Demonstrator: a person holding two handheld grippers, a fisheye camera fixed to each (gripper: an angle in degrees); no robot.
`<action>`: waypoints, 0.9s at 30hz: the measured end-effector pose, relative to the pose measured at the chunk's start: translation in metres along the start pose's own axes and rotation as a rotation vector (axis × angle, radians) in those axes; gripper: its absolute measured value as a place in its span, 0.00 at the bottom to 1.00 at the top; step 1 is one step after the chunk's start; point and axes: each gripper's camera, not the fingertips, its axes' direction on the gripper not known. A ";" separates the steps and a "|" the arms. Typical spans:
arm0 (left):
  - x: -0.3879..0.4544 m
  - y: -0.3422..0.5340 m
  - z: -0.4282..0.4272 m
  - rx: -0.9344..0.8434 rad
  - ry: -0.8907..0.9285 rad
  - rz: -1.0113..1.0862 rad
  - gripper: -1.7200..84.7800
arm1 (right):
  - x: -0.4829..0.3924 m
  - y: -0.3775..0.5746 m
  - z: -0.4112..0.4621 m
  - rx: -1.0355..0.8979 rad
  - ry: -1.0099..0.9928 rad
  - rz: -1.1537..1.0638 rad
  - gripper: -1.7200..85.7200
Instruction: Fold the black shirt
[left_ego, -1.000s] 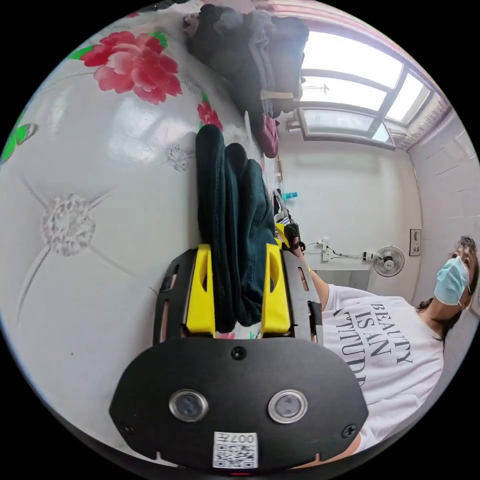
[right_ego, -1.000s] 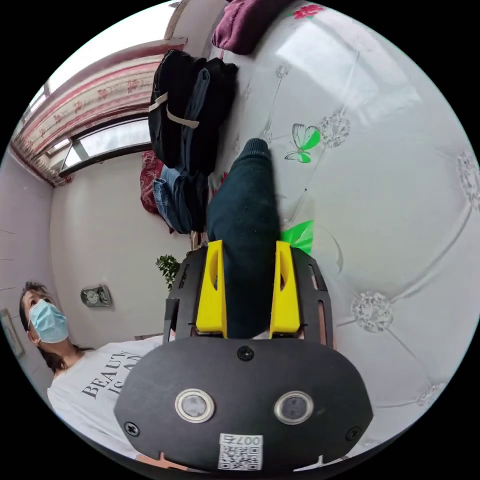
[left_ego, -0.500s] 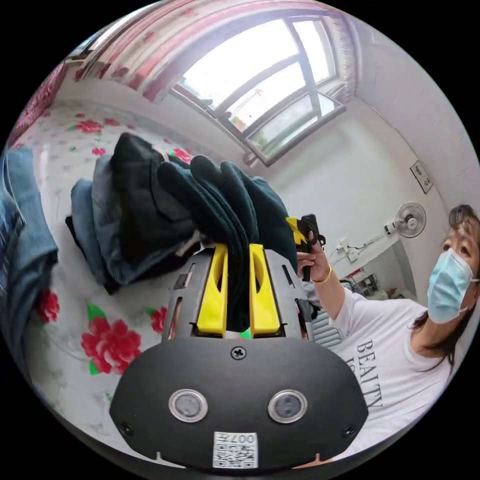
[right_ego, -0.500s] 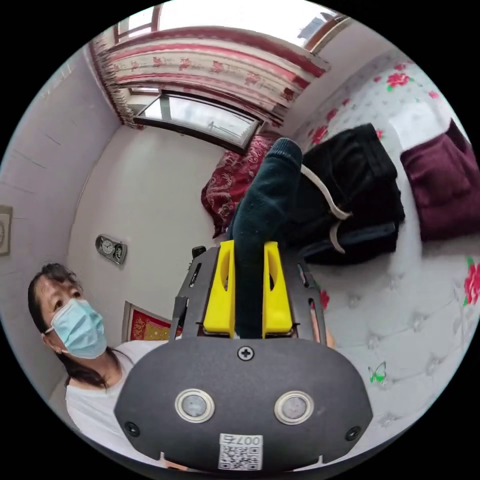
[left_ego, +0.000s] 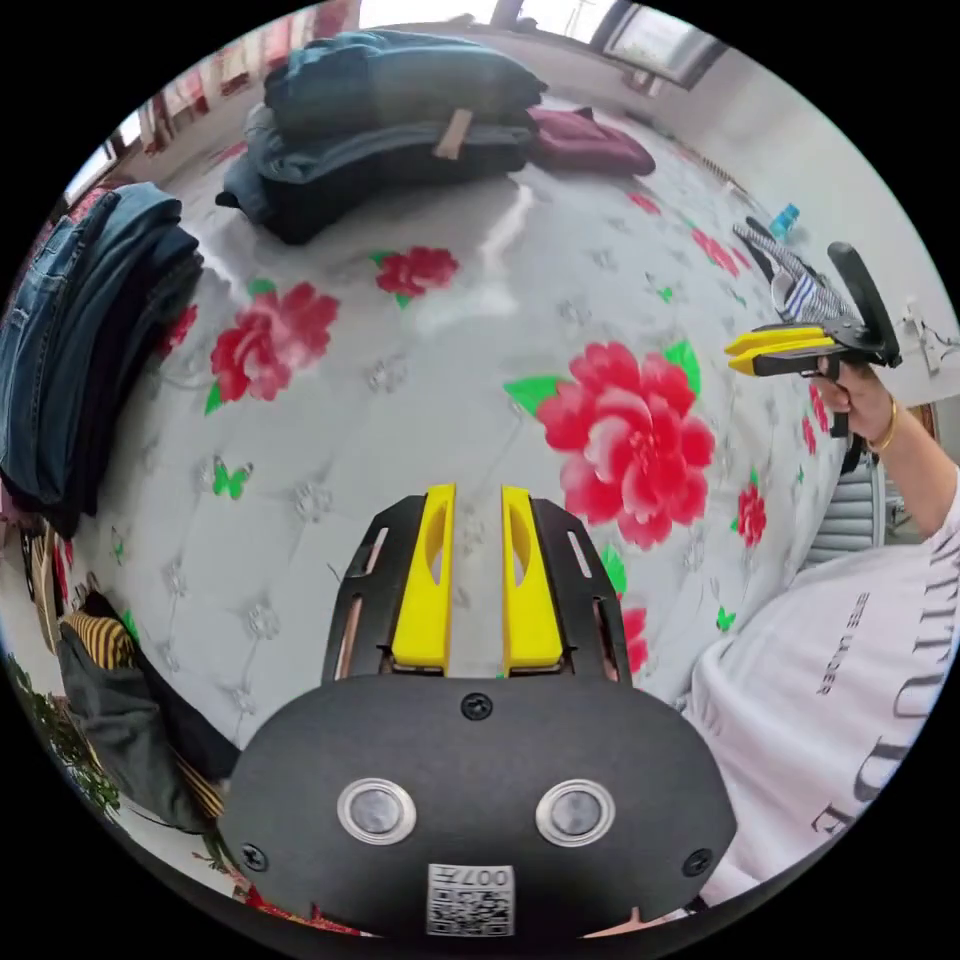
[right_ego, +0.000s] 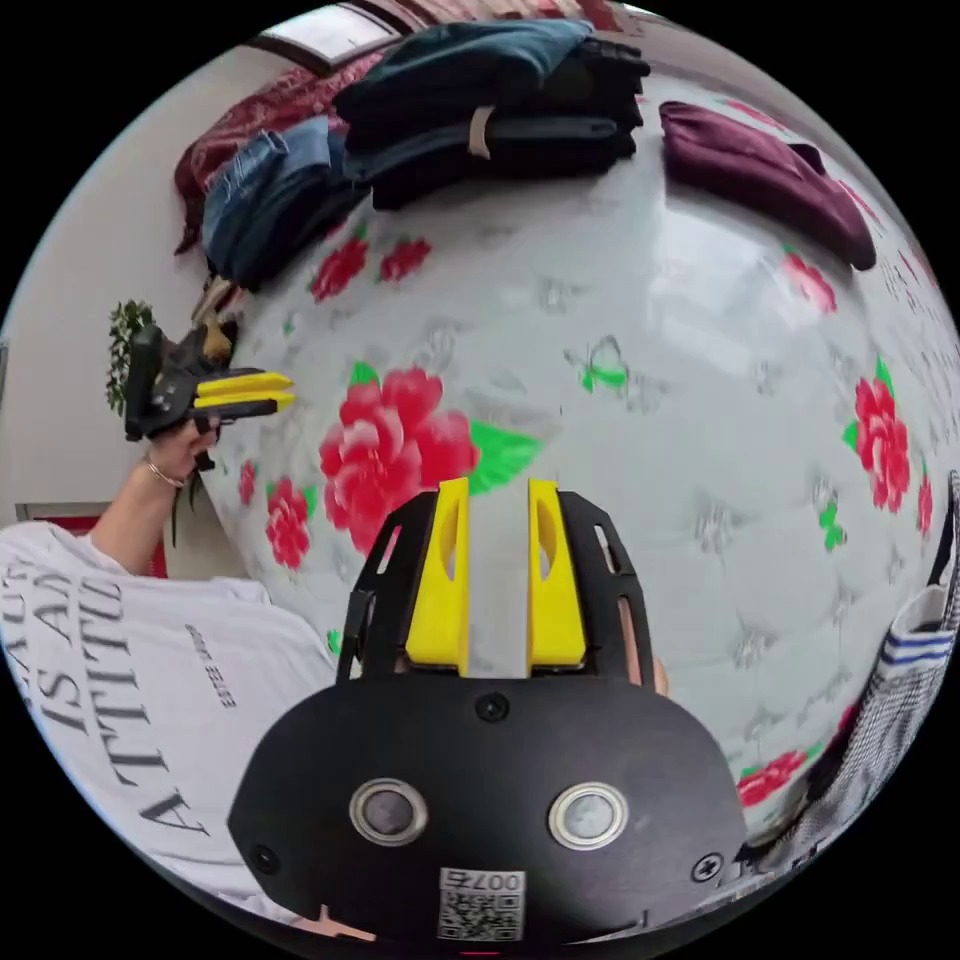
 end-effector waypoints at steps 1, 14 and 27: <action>0.012 0.009 0.005 -0.023 -0.006 0.016 0.11 | -0.007 0.016 0.008 -0.037 0.032 -0.002 0.09; 0.146 -0.007 0.044 -0.126 0.011 0.226 0.12 | -0.071 0.081 0.062 -0.034 0.204 0.039 0.10; 0.175 -0.052 0.078 -0.208 -0.084 0.116 0.11 | 0.228 0.257 -0.129 0.709 0.384 1.020 0.15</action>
